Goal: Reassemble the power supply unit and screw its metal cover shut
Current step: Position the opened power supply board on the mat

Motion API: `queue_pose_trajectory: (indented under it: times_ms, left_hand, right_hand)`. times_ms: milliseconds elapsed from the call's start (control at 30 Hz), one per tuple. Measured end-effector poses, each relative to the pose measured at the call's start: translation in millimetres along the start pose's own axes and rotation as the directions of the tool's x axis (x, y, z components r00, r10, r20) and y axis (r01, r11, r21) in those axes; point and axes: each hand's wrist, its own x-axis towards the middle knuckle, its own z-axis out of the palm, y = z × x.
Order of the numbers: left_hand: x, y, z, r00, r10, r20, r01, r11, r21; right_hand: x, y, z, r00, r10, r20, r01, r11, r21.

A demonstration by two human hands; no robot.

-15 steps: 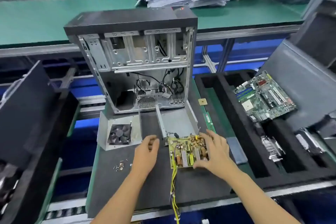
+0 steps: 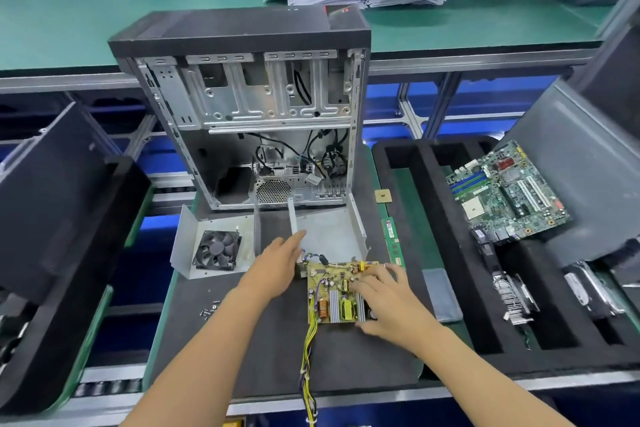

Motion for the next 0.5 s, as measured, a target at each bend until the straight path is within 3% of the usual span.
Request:
queue_pose_trajectory:
  times_ms: [200,400,500]
  left_hand:
    - [7,9,-17,0.991,0.001,0.132,-0.036,0.964,0.264]
    - [0,9,-13,0.993,0.115,0.031,-0.119,0.955,0.272]
    - [2,2,-12,0.984,0.179,0.008,-0.175,0.955,0.238]
  right_hand:
    - [-3,1,-9,0.99,-0.055,-0.128,0.058,0.998,0.019]
    - [-7,-7,-32,0.975,-0.119,-0.19,0.082,0.977,-0.194]
    - [-2,-4,-50,0.981,-0.169,-0.095,0.133,0.942,-0.309]
